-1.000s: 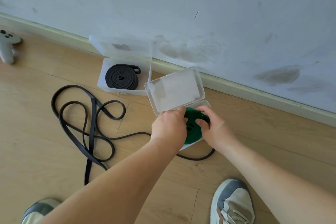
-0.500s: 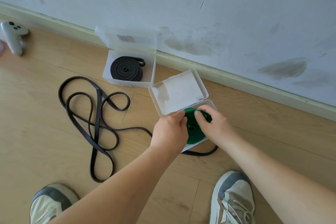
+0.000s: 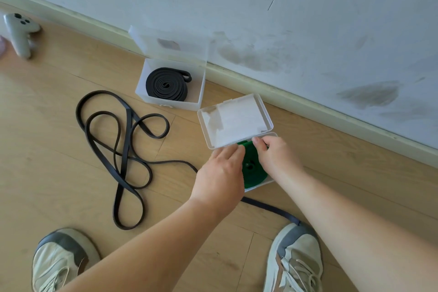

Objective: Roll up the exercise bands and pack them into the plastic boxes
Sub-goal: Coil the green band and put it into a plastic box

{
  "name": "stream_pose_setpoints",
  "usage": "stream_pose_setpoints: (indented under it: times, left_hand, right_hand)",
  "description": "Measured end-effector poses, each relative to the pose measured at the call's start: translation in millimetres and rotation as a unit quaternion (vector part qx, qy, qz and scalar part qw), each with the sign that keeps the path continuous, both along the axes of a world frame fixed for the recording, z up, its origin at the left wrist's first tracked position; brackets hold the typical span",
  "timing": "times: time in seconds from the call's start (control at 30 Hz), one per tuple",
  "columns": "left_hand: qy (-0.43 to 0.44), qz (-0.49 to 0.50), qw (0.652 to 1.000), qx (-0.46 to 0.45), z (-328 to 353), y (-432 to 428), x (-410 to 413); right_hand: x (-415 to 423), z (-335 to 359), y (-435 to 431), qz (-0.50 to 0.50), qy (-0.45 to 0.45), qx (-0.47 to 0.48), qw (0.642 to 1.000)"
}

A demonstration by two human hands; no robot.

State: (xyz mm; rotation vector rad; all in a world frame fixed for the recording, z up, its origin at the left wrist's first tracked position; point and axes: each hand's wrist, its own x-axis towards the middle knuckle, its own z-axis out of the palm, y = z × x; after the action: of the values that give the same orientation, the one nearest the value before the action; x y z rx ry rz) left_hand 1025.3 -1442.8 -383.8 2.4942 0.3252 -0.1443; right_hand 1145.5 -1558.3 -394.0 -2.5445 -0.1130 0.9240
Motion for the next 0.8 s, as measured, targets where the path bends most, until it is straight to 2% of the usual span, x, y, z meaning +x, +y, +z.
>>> stream_pose_setpoints:
  times: [0.03,0.1,0.17,0.3,0.4,0.5,0.63,0.8]
  left_hand:
    - [-0.003,-0.023,1.0,0.003,-2,-2,-3]
    - [0.045,-0.05,0.998,0.005,-5,-4,-4]
    - [0.088,-0.054,0.994,0.033,-5,-3,-1]
    - [0.088,-0.054,0.993,0.056,-1,-2,0]
    - [0.086,-0.049,0.993,0.058,-2,-1,-1]
    - [0.089,-0.052,0.993,0.055,-3,-4,-1]
    - [0.108,-0.048,0.991,0.061,-5,-2,7]
    - [0.146,-0.085,0.982,0.084,-4,-3,19]
  right_hand:
    - [0,2,0,-0.003,-0.001,0.003,1.0]
    - [2,7,1,0.009,-0.005,-0.002,1.0]
    - [4,14,3,0.057,-0.042,-0.036,0.997]
    - [3,34,6,0.219,-0.146,-0.171,0.95]
    - [2,45,6,0.259,-0.159,-0.219,0.927]
    - [6,37,1,0.255,-0.159,-0.183,0.936]
    - [8,26,-9,0.182,-0.147,-0.045,0.971]
    - [11,14,-14,0.133,-0.089,-0.014,0.987]
